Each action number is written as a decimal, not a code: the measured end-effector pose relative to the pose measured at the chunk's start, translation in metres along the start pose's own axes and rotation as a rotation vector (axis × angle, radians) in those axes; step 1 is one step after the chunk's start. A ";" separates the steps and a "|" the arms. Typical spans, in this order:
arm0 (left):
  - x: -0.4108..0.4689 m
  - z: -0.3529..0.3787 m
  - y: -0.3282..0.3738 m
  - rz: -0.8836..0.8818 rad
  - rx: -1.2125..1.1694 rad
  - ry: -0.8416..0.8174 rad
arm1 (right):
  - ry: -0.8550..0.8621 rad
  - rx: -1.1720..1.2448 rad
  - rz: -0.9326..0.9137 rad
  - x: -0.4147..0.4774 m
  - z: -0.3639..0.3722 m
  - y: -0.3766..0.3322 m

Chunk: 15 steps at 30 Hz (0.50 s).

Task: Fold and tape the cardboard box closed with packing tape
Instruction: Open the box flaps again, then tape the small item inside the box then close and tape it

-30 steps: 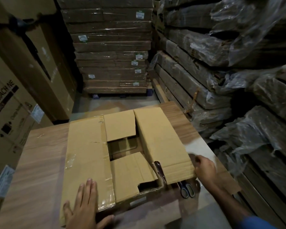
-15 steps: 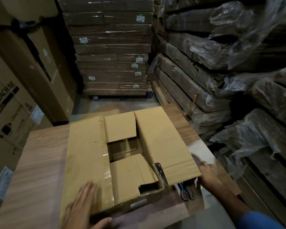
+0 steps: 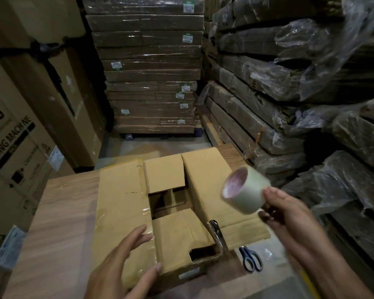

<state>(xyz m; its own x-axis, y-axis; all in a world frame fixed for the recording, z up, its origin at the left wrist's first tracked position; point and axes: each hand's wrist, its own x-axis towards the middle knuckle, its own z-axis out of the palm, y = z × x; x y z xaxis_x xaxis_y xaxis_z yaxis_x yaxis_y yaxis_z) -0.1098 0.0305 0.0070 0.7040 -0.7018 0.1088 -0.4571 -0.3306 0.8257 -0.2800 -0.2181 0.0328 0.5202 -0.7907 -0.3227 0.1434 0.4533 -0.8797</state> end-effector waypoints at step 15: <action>0.006 -0.012 0.052 -0.162 -0.793 0.085 | -0.312 -0.146 0.110 -0.066 0.094 0.022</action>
<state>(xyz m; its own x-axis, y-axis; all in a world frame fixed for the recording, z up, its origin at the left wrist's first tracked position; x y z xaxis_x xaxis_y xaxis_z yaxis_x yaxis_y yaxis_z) -0.1227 0.0166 0.0574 0.7820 -0.6225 -0.0302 0.1521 0.1436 0.9779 -0.2322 -0.1175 0.0678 0.7608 -0.5670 -0.3158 -0.0377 0.4471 -0.8937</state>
